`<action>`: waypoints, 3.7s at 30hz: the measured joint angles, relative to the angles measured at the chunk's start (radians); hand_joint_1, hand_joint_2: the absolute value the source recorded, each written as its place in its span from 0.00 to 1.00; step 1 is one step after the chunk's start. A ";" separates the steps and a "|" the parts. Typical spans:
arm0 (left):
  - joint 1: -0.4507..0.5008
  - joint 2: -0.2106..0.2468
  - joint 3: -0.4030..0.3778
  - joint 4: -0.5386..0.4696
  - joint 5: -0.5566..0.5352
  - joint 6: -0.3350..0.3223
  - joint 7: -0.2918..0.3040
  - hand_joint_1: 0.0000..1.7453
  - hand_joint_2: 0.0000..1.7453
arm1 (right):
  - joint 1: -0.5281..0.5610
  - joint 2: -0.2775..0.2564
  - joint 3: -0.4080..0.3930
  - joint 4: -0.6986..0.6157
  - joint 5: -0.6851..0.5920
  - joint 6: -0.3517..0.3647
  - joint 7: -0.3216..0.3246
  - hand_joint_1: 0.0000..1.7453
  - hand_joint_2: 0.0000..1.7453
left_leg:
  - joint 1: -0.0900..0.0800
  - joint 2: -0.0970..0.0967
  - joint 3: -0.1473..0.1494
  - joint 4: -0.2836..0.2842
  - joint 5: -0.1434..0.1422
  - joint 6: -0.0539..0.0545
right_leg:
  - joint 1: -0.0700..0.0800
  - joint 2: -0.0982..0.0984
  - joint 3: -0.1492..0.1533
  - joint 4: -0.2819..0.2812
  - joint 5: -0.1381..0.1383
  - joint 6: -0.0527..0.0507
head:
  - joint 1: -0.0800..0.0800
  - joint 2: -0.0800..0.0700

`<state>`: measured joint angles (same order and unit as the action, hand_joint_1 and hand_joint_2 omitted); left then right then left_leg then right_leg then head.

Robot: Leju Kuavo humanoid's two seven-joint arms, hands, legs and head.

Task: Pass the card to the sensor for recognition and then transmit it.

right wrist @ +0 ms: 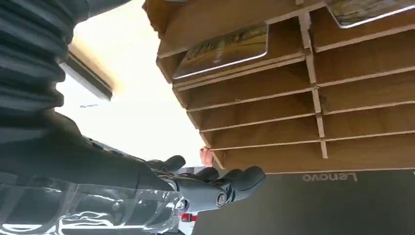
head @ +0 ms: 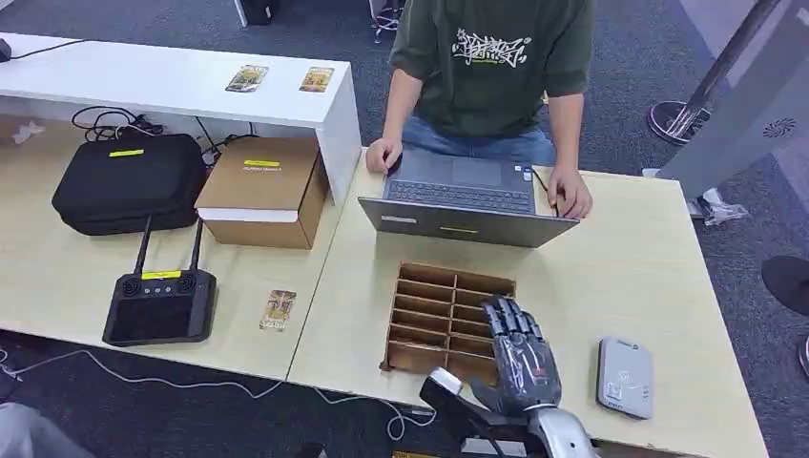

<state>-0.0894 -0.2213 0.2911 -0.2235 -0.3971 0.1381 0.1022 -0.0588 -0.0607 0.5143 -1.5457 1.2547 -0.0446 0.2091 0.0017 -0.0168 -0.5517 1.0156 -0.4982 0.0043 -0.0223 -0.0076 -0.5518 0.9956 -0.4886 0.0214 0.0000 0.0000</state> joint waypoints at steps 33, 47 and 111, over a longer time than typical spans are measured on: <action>-0.002 0.004 0.000 0.000 -0.011 -0.016 0.011 0.00 0.00 | 0.000 0.000 -0.041 0.043 0.079 0.021 -0.062 0.00 1.00 | 0.000 0.000 0.000 0.000 0.000 0.000 | 0.000 0.000 0.000 0.000 0.000 0.000 | 0.000 0.000; -0.001 0.009 0.000 0.000 -0.024 -0.029 0.016 0.00 0.00 | 0.006 -0.040 -0.038 0.048 0.061 0.008 -0.061 0.00 1.00 | 0.000 0.000 0.000 0.000 0.000 0.000 | 0.000 0.000 0.000 0.000 0.000 0.000 | 0.000 0.000; 0.025 0.028 0.000 0.003 -0.055 -0.077 0.058 0.00 0.00 | -0.028 -0.050 -0.010 0.031 0.031 0.001 -0.106 0.00 1.00 | 0.000 0.000 0.000 0.000 0.000 0.000 | 0.000 0.000 0.000 0.000 0.000 0.000 | 0.000 0.000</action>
<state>-0.0648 -0.1934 0.2911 -0.2201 -0.4520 0.0610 0.1598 -0.0872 -0.1102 0.5039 -1.5152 1.2856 -0.0439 0.1034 0.0019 -0.0166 -0.5517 1.0156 -0.4981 0.0042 -0.0222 -0.0076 -0.5515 0.9956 -0.4886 0.0214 0.0004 0.0000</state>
